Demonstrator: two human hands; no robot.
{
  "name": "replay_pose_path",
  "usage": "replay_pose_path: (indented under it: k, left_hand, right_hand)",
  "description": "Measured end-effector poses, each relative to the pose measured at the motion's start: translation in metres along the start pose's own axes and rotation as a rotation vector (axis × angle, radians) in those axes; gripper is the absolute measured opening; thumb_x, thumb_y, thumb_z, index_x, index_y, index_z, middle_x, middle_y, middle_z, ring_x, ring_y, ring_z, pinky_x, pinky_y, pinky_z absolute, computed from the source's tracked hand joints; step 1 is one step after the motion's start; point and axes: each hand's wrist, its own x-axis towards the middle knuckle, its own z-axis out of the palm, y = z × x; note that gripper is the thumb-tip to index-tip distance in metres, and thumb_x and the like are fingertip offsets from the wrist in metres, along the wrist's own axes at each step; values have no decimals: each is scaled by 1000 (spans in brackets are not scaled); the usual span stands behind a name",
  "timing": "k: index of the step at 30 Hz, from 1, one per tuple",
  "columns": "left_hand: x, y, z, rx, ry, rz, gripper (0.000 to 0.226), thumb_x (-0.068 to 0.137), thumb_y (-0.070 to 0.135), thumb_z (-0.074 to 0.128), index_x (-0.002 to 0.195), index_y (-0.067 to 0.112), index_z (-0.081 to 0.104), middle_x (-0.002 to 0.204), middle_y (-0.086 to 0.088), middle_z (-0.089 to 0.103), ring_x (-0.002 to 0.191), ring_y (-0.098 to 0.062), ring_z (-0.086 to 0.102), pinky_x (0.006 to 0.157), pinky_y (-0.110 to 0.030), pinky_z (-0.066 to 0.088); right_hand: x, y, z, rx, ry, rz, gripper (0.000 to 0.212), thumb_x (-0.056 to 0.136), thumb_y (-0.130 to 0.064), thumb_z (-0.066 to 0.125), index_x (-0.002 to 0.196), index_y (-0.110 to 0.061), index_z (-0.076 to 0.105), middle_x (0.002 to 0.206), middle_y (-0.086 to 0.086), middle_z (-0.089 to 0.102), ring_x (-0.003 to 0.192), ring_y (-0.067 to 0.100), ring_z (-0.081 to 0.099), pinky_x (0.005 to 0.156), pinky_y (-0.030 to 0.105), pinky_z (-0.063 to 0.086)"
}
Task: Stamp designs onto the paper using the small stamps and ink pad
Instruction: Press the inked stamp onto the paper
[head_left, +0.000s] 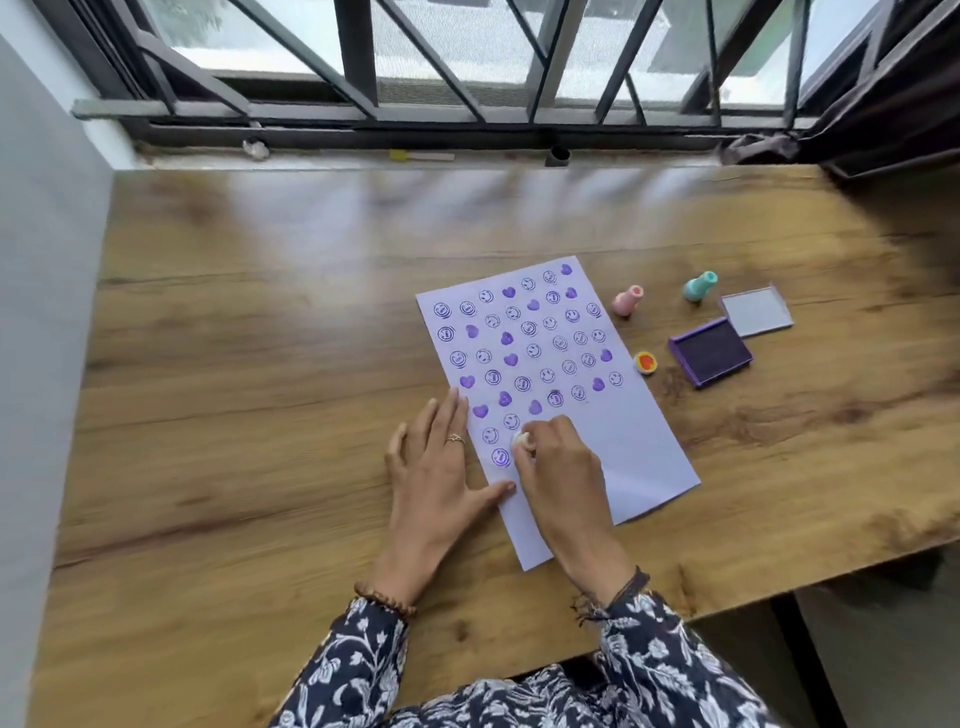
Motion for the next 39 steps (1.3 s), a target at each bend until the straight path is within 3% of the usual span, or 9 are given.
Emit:
replay_pose_path:
  k: [8,13,16,19,24,27,30,34,39]
  left_hand:
    - [0,0,2,4,7,6,99,68,66,57,143,22,11,155,8,10,142,-12,6,106,-31,-10]
    - [-1,0,0,-11,3,7,98,68,64,59,143,23,11,156,9,9,142,-11,4,106,-32,-11]
    - [-1,0,0,-1,4,9,98,68,64,59,143,23,11,156,9,9,142,-11,4,106,-32,-10]
    - [0,-1,1,-23,6,10,98,67,62,61,143,24,13,156,8,11,141,-11,5,106,-31,-9]
    - [3,3,-1,-98,3,-23,99,63,62,65,142,27,17,155,11,14,140,-8,5,106,-30,-7]
    - [8,16,-6,-111,91,-21,92,63,61,67,139,29,25,150,9,27,138,-13,18,102,-31,2]
    - [26,45,-7,-89,171,72,68,69,50,69,128,28,44,135,6,49,129,-16,36,94,-30,11]
    - [65,107,8,-177,61,188,35,81,34,62,115,27,57,120,6,62,119,-13,47,92,-30,15]
    - [107,157,33,-151,-77,258,27,86,23,58,111,12,61,111,-13,62,106,-30,54,89,-40,39]
  right_hand:
    - [22,-3,-11,-244,-237,-114,11,91,-9,47,97,-3,54,108,17,57,89,36,59,71,37,43]
    - [24,1,-10,-235,-221,-160,11,89,-10,47,92,-2,54,102,17,58,89,38,58,66,35,38]
    - [26,9,-17,45,-155,-4,12,80,-14,56,81,-4,63,88,12,67,84,29,60,71,36,44]
    - [24,27,-32,625,-131,314,9,74,-19,71,76,-10,72,78,7,73,73,17,66,69,26,54]
    - [19,68,-56,1321,-132,553,7,81,-8,66,80,-4,72,70,-1,74,65,7,66,64,16,57]
    - [21,92,-71,1454,-86,604,10,82,-6,64,76,-3,72,69,0,74,62,6,67,61,16,57]
    - [24,114,-83,1523,-43,617,18,83,-6,62,70,-7,74,67,0,74,61,6,68,58,16,57]
    - [34,144,-99,1546,22,606,27,85,-5,59,63,-7,75,60,0,73,56,7,67,54,16,56]
    - [47,169,-105,1527,18,588,13,85,-3,60,76,-3,70,59,2,70,55,8,65,58,19,59]
